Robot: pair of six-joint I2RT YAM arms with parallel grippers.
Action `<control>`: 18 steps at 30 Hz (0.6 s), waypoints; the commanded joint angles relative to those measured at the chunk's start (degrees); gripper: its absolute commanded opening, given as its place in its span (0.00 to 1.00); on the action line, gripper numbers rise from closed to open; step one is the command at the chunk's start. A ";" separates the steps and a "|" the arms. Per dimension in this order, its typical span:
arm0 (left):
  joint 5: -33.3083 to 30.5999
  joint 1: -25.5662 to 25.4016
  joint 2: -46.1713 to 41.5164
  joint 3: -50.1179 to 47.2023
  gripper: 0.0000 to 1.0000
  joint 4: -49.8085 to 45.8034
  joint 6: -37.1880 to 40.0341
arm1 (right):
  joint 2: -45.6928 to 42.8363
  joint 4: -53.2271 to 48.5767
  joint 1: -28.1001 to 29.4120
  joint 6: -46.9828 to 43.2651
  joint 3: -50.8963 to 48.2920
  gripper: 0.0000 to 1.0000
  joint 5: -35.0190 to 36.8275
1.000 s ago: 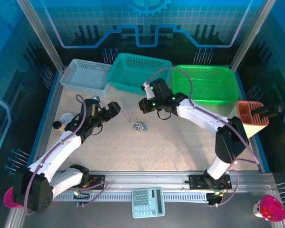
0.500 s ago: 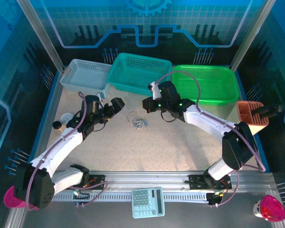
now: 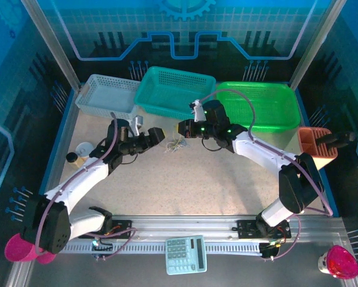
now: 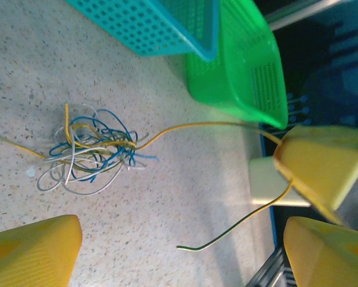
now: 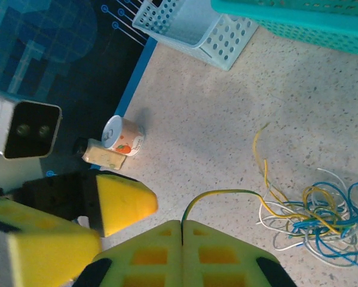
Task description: Untangle the cables
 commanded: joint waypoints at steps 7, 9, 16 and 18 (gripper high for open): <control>1.84 -3.08 3.33 2.15 0.83 -2.41 11.93 | 0.86 1.53 -1.83 2.59 0.63 0.00 -5.56; 2.33 -3.77 3.94 2.52 0.83 -1.77 12.29 | 0.79 1.65 -1.83 2.66 0.43 0.00 -5.68; 3.25 -5.89 6.01 3.83 0.77 -0.33 12.21 | 0.51 1.83 -1.96 2.81 -0.06 0.00 -5.83; 3.36 -6.27 6.49 4.20 0.75 -0.23 12.21 | 0.33 2.00 -1.96 2.94 -0.28 0.00 -5.98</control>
